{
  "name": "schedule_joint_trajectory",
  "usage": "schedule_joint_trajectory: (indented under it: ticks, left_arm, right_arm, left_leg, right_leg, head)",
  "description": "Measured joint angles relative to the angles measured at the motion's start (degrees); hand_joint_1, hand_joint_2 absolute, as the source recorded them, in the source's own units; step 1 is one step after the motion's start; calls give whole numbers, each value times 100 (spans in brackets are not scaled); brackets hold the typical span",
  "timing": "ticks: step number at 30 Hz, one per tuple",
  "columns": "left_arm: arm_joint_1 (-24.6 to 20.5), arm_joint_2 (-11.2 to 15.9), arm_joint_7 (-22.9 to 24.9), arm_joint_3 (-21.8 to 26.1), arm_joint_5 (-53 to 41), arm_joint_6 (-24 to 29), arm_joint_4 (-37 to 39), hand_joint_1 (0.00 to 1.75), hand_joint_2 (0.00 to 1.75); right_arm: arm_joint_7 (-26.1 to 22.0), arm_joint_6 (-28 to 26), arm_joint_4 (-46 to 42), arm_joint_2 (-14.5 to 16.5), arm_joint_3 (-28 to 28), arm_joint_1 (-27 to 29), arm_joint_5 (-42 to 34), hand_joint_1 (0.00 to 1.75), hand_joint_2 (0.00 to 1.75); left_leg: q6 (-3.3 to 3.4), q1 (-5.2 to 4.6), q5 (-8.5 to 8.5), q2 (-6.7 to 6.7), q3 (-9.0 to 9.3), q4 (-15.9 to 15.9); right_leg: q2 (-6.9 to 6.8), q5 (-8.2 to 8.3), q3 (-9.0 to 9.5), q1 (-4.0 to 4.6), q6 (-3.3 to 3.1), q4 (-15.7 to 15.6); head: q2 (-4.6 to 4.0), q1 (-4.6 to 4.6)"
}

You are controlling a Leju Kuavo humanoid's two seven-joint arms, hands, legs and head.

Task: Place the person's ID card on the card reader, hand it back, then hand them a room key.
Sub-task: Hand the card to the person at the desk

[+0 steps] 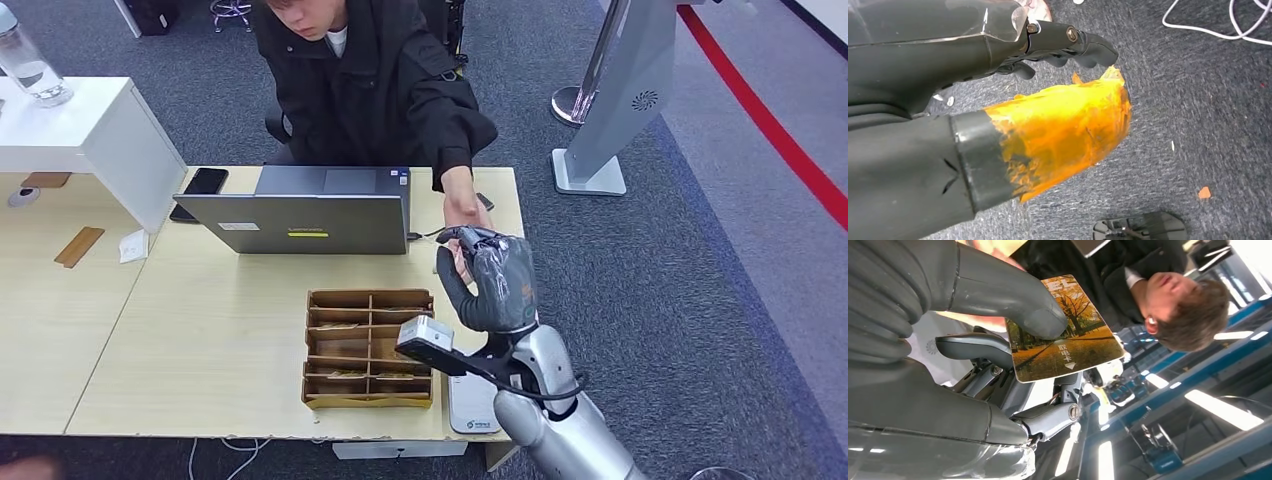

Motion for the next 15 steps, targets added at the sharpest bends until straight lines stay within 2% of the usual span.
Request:
schedule_joint_trajectory:
  ticks: [6, 8, 9, 12, 13, 15]
  left_arm:
    - [-58, 0, 61, -96, -102, -47, 0, 0, 0]
    - [-63, 0, 84, -125, -108, -59, 0, 0, 0]
    - [-64, -1, 91, -131, -109, -63, 0, 0, 0]
    - [-67, -2, 108, -139, -109, -76, 0, 0, 0]
    - [-67, -2, 109, -141, -109, -79, 0, 0, 0]
    - [-67, -2, 108, -143, -109, -81, 0, 0, 0]
  right_arm:
    - [254, 54, 509, 128, -63, -336, 150, 175, 175]
    - [310, 54, 647, 163, -73, -402, 204, 169, 175]
    - [337, 57, 703, 177, -74, -428, 235, 159, 175]
    - [458, 111, 868, 207, -74, -490, 370, 41, 175]
    - [503, 140, 914, 214, -74, -507, 418, 7, 175]
    - [574, 183, 980, 221, -75, -533, 500, 0, 175]
  left_leg:
    - [0, 0, 0, 0, 0, 0]
    - [0, 0, 0, 0, 0, 0]
    - [0, 0, 0, 0, 0, 0]
    - [0, 0, 0, 0, 0, 0]
    - [0, 0, 0, 0, 0, 0]
    - [0, 0, 0, 0, 0, 0]
  right_leg:
    - [0, 0, -1, 0, 0, 0]
    - [0, 0, -1, 0, 0, 0]
    - [0, 0, -1, 0, 0, 0]
    - [0, 0, -1, 0, 0, 0]
    - [0, 0, -1, 0, 0, 0]
    - [0, 0, -1, 0, 0, 0]
  head:
    - [0, -1]
    - [0, -1]
    - [0, -2]
    - [0, -1]
    - [0, -1]
    - [0, -1]
